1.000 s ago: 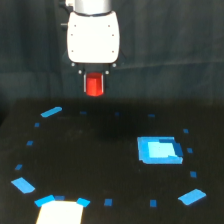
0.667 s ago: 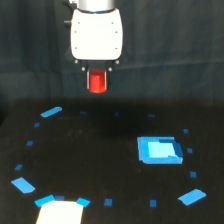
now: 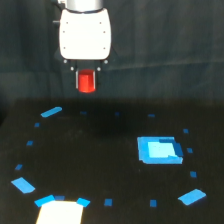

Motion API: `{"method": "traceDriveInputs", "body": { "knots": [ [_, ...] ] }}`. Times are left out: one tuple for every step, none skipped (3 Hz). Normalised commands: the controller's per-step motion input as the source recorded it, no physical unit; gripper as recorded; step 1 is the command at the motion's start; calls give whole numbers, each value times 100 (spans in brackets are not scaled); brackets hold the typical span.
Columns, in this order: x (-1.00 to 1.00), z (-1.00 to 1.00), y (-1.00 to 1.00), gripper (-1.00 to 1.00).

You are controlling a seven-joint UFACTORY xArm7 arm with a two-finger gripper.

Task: Pick up the red object from the table

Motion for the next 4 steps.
{"method": "traceDriveInputs", "body": {
  "knots": [
    [-50,41,-84,-98],
    [64,29,-34,-100],
    [30,-36,-17,-83],
    [7,48,16,-78]
  ]
}}
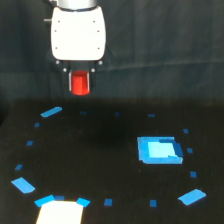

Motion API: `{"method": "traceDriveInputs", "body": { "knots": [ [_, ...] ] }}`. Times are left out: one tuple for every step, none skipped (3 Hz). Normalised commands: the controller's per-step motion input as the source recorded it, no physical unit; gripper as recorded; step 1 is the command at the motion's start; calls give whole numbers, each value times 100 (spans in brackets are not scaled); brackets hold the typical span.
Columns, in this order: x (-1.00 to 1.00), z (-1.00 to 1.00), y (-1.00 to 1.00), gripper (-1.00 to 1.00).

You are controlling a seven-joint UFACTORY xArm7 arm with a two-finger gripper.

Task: Pick up the red object from the table

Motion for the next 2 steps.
{"method": "traceDriveInputs", "body": {
  "knots": [
    [36,-21,-15,-98],
    [-4,56,-44,-76]
  ]
}}
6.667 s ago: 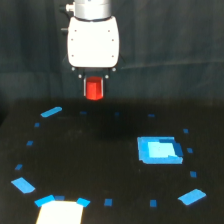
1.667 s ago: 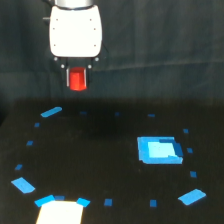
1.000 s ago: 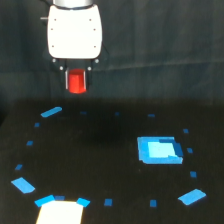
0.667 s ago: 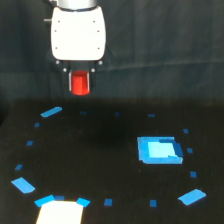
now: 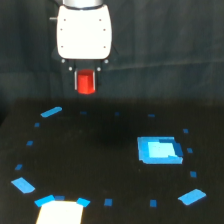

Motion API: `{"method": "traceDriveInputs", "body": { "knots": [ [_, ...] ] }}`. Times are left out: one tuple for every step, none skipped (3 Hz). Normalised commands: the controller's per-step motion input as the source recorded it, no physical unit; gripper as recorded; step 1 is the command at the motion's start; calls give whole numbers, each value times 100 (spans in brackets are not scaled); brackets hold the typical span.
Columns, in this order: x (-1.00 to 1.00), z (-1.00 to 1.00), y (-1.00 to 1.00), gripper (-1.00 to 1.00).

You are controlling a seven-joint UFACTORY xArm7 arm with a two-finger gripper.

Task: Pick up the red object from the table

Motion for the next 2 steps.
{"method": "traceDriveInputs", "body": {
  "knots": [
    [-3,10,20,-91],
    [-2,28,1,-82]
  ]
}}
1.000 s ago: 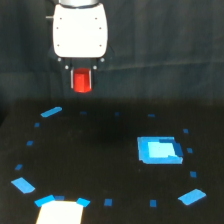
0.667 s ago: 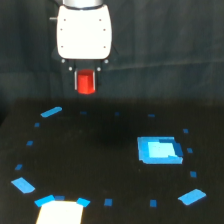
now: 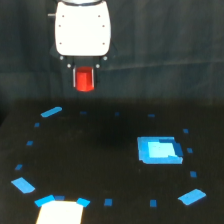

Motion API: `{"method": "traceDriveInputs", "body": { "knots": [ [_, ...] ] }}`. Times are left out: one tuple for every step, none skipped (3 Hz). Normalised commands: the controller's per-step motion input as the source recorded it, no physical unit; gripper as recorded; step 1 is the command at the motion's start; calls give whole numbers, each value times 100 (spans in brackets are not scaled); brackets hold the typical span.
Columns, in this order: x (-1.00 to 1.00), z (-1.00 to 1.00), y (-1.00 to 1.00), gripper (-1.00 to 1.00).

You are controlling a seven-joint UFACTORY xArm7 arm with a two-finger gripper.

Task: Pick up the red object from the table

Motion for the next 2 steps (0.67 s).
{"method": "traceDriveInputs", "body": {
  "knots": [
    [-3,-16,-41,-100],
    [3,-5,-48,-89]
  ]
}}
